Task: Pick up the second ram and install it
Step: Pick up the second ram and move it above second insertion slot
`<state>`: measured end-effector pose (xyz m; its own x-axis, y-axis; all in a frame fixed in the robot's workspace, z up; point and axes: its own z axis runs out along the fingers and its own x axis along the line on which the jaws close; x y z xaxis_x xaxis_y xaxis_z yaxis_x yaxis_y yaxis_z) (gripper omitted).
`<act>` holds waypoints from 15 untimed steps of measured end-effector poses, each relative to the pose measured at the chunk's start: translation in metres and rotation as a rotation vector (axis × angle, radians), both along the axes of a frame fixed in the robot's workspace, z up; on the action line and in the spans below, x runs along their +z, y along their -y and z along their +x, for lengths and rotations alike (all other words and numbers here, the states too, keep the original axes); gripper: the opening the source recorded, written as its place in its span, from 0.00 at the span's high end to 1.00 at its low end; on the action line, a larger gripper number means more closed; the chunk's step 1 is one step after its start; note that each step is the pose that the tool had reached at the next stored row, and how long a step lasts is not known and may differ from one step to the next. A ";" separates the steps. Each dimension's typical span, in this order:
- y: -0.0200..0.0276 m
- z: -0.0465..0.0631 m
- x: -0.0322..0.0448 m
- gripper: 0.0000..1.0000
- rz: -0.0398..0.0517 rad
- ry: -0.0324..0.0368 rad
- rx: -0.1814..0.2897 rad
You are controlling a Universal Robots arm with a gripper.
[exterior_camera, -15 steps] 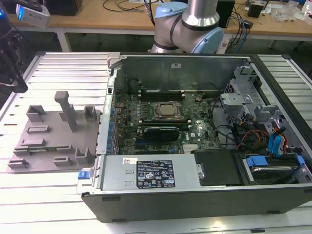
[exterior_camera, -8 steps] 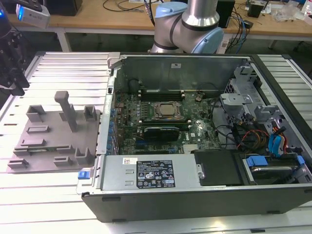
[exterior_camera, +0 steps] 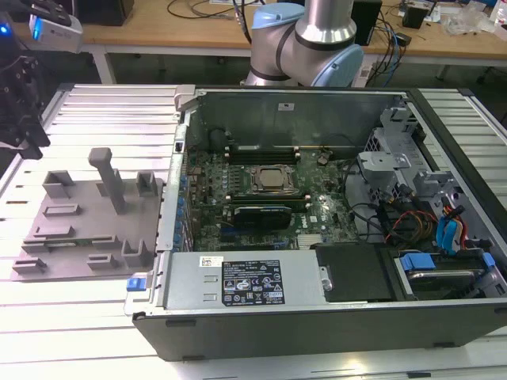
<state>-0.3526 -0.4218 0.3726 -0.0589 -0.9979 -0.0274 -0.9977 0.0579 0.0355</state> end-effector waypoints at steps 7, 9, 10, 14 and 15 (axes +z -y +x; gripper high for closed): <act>0.0000 0.000 -0.0097 0.72 0.0000 0.0000 0.000; 0.0000 0.000 -0.0110 0.72 0.0000 0.0000 0.000; 0.0000 0.000 -0.0115 0.72 0.0000 0.0000 0.000; 0.0000 0.000 -0.0147 0.72 0.0000 0.0000 0.000; 0.0000 0.000 -0.0155 0.72 0.0000 -0.0001 0.000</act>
<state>-0.3526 -0.4218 0.3571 -0.0589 -0.9979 -0.0274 -0.9977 0.0579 0.0356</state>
